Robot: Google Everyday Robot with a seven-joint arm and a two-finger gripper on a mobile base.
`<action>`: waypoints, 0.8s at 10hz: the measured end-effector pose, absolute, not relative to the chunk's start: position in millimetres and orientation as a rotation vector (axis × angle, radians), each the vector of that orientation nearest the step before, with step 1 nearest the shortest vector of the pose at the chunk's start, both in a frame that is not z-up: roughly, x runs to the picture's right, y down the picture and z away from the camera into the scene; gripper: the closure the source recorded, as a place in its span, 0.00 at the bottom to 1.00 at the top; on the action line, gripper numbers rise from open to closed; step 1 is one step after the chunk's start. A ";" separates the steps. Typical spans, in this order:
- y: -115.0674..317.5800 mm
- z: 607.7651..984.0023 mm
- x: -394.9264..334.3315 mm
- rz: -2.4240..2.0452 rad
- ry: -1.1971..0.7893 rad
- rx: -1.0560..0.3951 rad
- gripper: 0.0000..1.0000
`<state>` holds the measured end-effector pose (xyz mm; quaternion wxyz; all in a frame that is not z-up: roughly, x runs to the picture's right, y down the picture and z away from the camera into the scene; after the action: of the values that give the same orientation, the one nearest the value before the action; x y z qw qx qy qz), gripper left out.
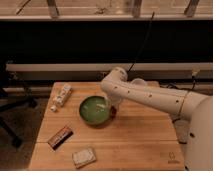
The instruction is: Place the pepper in the ceramic bowl
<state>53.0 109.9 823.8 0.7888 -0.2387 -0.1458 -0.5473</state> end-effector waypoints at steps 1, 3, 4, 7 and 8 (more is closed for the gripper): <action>109.0 824.8 48.4 -1.189 -0.315 -0.513 1.00; 107.4 826.1 38.3 -1.208 -0.318 -0.509 1.00; 106.5 826.7 37.4 -1.212 -0.317 -0.509 1.00; 104.4 829.2 23.8 -1.237 -0.320 -0.507 1.00; 103.7 830.2 22.1 -1.241 -0.320 -0.508 1.00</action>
<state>22.1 103.7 830.2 0.7717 -0.2344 -0.1475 -0.5725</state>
